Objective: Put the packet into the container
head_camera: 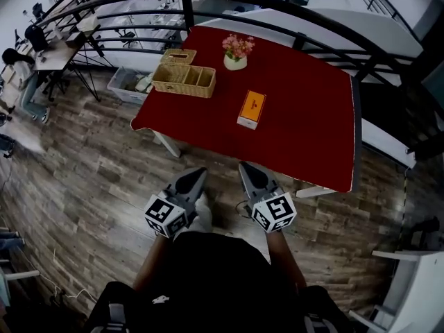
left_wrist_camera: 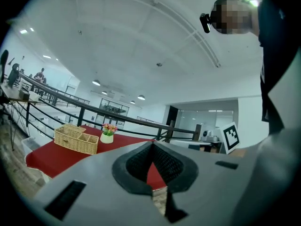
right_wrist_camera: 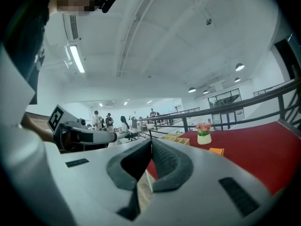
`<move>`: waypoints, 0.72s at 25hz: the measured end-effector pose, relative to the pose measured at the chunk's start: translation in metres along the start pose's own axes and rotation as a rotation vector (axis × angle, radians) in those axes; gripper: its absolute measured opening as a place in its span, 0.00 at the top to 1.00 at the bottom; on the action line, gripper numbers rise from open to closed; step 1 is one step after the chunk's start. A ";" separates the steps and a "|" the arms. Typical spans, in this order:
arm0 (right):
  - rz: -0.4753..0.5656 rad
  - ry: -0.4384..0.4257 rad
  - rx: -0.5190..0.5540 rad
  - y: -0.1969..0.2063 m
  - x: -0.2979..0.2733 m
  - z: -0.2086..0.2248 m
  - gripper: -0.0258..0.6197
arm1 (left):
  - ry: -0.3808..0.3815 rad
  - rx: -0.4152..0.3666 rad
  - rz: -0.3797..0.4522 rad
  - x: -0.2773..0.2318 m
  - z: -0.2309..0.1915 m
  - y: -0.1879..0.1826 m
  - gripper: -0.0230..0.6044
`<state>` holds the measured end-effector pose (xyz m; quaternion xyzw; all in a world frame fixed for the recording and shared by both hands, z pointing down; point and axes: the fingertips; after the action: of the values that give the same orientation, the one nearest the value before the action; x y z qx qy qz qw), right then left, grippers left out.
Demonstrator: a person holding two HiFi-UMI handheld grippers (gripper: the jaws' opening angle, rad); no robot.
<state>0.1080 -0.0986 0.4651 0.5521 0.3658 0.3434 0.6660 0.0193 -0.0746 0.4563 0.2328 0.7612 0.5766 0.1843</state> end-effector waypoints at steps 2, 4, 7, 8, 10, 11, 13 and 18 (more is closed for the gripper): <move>0.002 0.009 0.001 -0.006 -0.023 0.000 0.93 | 0.006 0.000 0.003 -0.003 -0.023 -0.011 0.95; 0.005 0.014 0.003 -0.014 -0.045 0.000 0.93 | 0.016 0.005 0.014 -0.007 -0.045 -0.024 0.95; 0.008 0.024 0.010 -0.024 -0.076 -0.001 0.93 | 0.034 0.005 0.025 -0.013 -0.076 -0.040 0.95; 0.007 0.031 0.012 -0.026 -0.086 0.000 0.93 | 0.041 0.002 0.027 -0.015 -0.086 -0.043 0.95; 0.003 0.042 0.013 -0.029 -0.103 0.001 0.93 | 0.051 0.003 0.029 -0.018 -0.105 -0.049 0.95; -0.002 0.047 0.014 -0.029 -0.111 0.001 0.93 | 0.056 0.006 0.030 -0.020 -0.113 -0.051 0.95; -0.010 0.056 0.015 -0.030 -0.127 0.002 0.93 | 0.064 0.010 0.029 -0.023 -0.130 -0.055 0.95; -0.036 0.072 0.009 -0.025 -0.172 0.007 0.93 | 0.069 0.027 0.033 -0.028 -0.175 -0.061 0.95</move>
<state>0.0303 -0.2543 0.4595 0.5356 0.4009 0.3495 0.6559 -0.0622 -0.2428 0.4449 0.2277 0.7710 0.5768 0.1450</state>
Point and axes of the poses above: the fingertips, and each gripper's own axes: x backward along the fingers, z to its right, y out of its underside, and after that the axes turned 14 degrees about y, right-handed
